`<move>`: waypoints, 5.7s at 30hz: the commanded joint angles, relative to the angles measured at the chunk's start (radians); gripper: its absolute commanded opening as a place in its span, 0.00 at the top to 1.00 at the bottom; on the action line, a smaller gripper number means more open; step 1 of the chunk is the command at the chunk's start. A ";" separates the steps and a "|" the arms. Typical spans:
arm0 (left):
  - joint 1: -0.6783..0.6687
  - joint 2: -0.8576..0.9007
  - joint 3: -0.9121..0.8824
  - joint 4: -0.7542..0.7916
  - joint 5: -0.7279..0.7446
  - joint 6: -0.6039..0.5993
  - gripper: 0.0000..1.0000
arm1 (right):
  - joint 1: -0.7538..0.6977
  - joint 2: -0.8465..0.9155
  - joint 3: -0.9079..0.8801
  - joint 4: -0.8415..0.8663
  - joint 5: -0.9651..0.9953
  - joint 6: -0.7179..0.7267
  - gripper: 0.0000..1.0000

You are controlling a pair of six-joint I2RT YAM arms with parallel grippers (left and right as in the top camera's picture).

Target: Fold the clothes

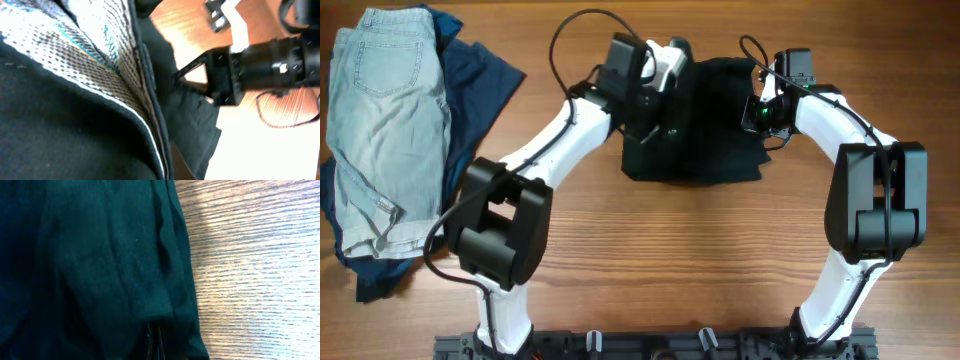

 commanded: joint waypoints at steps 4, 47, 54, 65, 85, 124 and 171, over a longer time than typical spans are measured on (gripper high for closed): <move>-0.039 -0.026 0.018 0.111 -0.018 -0.172 0.95 | 0.022 0.060 -0.023 -0.011 -0.028 0.015 0.96; 0.265 -0.386 0.027 -0.385 -0.147 -0.111 0.00 | -0.018 0.023 0.100 -0.203 0.027 -0.262 0.02; 0.264 -0.386 0.027 -0.385 -0.146 -0.112 0.00 | 0.014 0.026 0.068 -0.198 -0.013 -0.265 0.14; 0.257 -0.385 0.026 -0.414 -0.147 -0.112 0.00 | 0.049 0.094 0.060 -0.142 -0.021 -0.060 0.96; 0.257 -0.385 0.024 -0.398 -0.154 -0.116 0.00 | -0.751 0.093 0.062 0.002 -0.226 0.533 0.96; 0.257 -0.639 0.024 -0.375 -0.167 0.006 0.00 | -0.411 -0.812 0.066 -0.040 -0.514 0.151 0.00; 0.257 -0.606 0.023 -0.594 -0.229 0.146 0.00 | -0.876 0.034 0.040 0.042 0.035 0.212 0.96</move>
